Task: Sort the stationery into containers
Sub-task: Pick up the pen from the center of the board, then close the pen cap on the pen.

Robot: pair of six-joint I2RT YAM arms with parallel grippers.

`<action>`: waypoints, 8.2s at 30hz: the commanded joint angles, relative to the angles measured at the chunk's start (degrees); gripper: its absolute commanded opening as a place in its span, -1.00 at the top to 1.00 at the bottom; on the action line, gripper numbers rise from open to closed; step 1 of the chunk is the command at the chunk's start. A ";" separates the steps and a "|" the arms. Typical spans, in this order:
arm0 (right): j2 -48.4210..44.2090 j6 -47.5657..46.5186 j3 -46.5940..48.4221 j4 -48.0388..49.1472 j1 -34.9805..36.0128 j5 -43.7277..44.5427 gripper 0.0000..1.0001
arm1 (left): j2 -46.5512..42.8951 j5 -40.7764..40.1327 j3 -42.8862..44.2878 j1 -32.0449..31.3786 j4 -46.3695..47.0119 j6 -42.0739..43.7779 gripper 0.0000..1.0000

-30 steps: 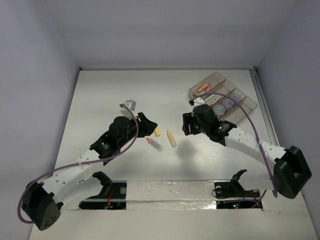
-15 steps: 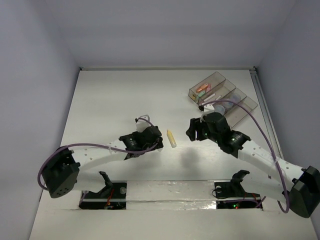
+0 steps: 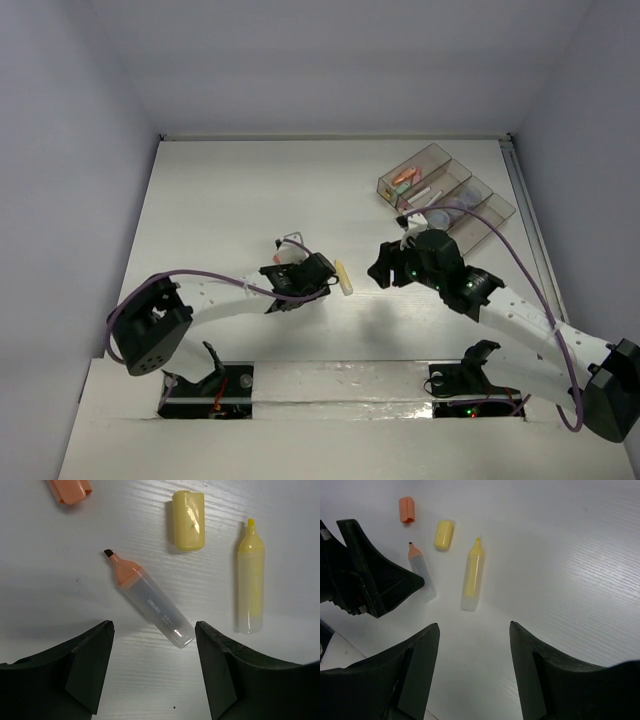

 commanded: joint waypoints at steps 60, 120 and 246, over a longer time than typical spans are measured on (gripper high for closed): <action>9.98 3.04 3.93 17.31 0.16 -7.23 0.26 | -19.19 -7.87 4.55 0.85 -11.37 17.10 1.00; 76.35 -10.94 63.62 -8.80 17.29 15.69 0.54 | -50.58 -0.06 7.46 5.86 1.71 37.41 1.00; 32.93 60.35 16.59 109.77 -10.39 -34.58 0.57 | -24.04 43.27 -15.83 16.32 78.53 6.74 1.00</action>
